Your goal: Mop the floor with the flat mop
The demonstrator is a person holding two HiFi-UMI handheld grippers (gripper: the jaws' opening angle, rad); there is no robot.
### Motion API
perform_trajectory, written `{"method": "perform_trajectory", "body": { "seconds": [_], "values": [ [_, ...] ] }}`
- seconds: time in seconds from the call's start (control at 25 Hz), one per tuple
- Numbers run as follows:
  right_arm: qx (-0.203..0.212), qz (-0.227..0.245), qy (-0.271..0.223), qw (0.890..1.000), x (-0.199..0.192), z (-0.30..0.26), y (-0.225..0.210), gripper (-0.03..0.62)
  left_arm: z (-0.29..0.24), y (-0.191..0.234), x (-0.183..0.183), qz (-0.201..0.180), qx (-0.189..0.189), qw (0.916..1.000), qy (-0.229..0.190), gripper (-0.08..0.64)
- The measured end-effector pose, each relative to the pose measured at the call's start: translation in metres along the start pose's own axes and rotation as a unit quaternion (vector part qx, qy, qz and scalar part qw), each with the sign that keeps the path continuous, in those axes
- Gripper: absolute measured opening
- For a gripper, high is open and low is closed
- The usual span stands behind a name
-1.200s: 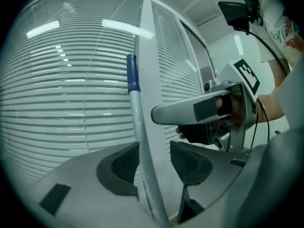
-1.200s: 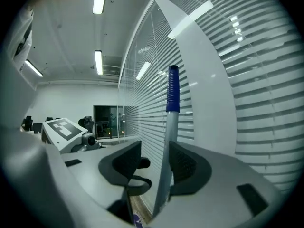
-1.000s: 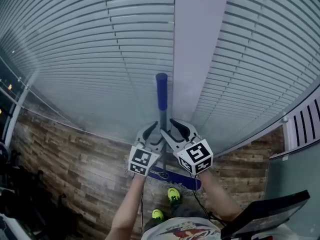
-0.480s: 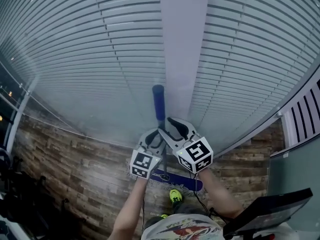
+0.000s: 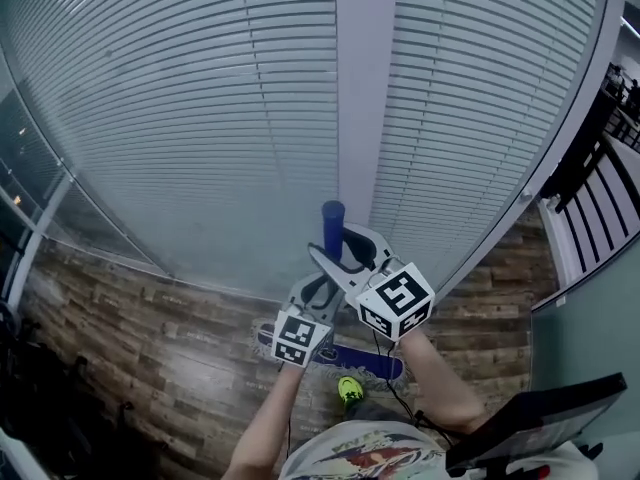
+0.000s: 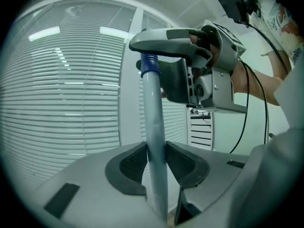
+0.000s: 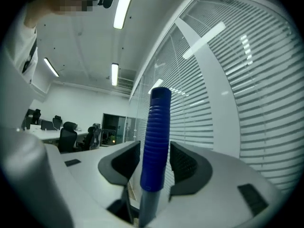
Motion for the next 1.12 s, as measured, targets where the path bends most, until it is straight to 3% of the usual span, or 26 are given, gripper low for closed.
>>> {"method": "perform_trajectory", "body": {
  "seconds": [0.12,0.28,0.44,0.6,0.64,0.68,0.76,0.84,1.0,1.12],
  "values": [
    [-0.009,0.042,0.013,0.999,0.009,0.023,0.037,0.173,0.033,-0.027,0.000,-0.014,-0.018,0.9997,0.006,0.130],
    [0.007,0.028,0.002,1.000,0.012,0.067,0.090,0.129,0.078,-0.059,0.000,-0.047,-0.085,0.9952,-0.004,0.132],
    [0.027,0.029,-0.009,0.999,0.008,0.115,0.153,0.124,0.121,-0.097,0.009,-0.090,-0.162,0.9810,-0.057,0.181],
    [0.054,0.028,-0.012,0.998,0.005,0.136,0.210,0.118,0.149,-0.135,0.024,-0.112,-0.216,0.9631,-0.115,0.183],
    [0.060,0.028,-0.009,0.998,0.004,0.140,0.222,0.117,0.157,-0.144,0.023,-0.113,-0.222,0.9617,-0.114,0.160],
    [0.067,0.027,-0.006,0.997,0.004,0.144,0.234,0.117,0.165,-0.151,0.020,-0.108,-0.222,0.9626,-0.111,0.077],
    [0.080,0.028,0.000,0.996,0.001,0.155,0.255,0.117,0.183,-0.162,0.010,-0.077,-0.208,0.9690,-0.109,0.012],
    [0.090,0.034,0.002,0.995,-0.003,0.168,0.273,0.117,0.199,-0.174,0.002,-0.054,-0.193,0.9739,-0.107,0.012],
    [0.105,0.020,-0.003,0.994,-0.009,0.191,0.306,0.118,0.224,-0.199,-0.004,-0.065,-0.188,0.9767,-0.081,0.012],
    [0.124,0.038,-0.008,0.992,-0.016,0.219,0.335,0.118,0.248,-0.231,-0.013,-0.071,-0.180,0.9785,-0.072,0.012]
  ]
}}
Point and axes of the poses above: the fingertips, and each gripper's own axes: z backward along the fingers, y to its left, x out of its top, the point moved 10 cm from there along z, backward along the fingers, and after that the axes turned 2 degrees about x, right-handed, at the moved point
